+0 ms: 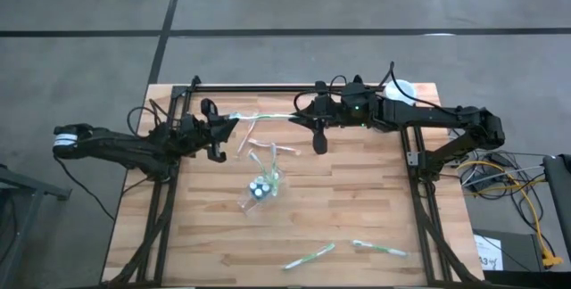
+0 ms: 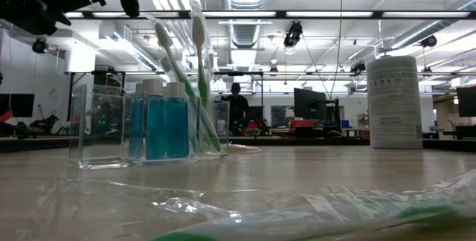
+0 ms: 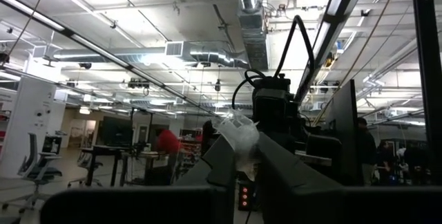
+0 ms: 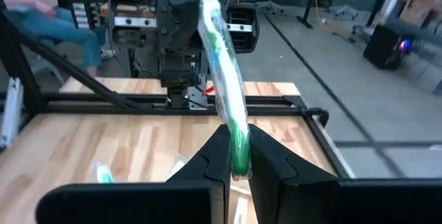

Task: Pick & Place toothbrushing station
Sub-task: Put the green toothbrush into the transparent organizer

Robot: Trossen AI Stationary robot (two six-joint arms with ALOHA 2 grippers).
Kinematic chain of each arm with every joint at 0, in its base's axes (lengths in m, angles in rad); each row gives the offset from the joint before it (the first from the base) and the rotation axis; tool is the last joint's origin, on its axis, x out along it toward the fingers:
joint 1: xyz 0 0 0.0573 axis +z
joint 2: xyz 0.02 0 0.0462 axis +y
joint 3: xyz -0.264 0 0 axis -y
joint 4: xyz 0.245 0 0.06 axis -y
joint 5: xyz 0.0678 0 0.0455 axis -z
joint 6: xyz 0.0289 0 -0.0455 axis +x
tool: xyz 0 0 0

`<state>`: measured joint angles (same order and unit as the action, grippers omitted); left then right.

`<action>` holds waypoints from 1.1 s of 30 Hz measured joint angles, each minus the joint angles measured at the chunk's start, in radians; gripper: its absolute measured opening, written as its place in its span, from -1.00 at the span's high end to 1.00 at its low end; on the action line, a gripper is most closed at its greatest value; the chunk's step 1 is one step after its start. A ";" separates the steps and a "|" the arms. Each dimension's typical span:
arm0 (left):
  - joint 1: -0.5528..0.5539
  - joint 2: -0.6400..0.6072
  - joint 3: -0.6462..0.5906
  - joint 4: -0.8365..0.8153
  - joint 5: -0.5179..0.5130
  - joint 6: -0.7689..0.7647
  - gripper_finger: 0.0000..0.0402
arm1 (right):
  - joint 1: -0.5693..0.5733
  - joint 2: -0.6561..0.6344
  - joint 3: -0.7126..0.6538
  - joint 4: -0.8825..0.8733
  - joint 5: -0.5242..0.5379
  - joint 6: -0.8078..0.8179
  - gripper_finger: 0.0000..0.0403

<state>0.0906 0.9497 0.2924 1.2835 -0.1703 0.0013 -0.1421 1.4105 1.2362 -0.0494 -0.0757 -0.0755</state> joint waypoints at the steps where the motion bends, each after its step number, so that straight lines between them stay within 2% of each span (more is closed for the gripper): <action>1: 0.000 0.000 0.000 0.000 0.001 0.000 0.82 | 0.000 0.000 0.000 0.000 0.000 0.027 0.86; 14: 0.000 0.000 0.000 -0.008 0.001 0.001 0.85 | 0.000 0.000 0.000 0.000 -0.002 0.173 0.44; 20: 0.000 0.000 -0.001 -0.007 0.000 0.000 0.85 | 0.000 0.000 0.000 -0.005 -0.004 0.165 0.25; 29: 0.000 0.000 -0.001 -0.005 0.000 0.001 0.85 | 0.000 -0.033 0.000 -0.029 -0.003 0.125 0.16; 33: 0.000 0.000 -0.001 -0.005 -0.003 0.002 0.85 | 0.000 -0.064 0.000 -0.084 -0.003 0.162 0.16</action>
<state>0.0910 0.9501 0.2914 1.2781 -0.1732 0.0029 -0.1421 1.3464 1.2358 -0.1330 -0.0785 0.0860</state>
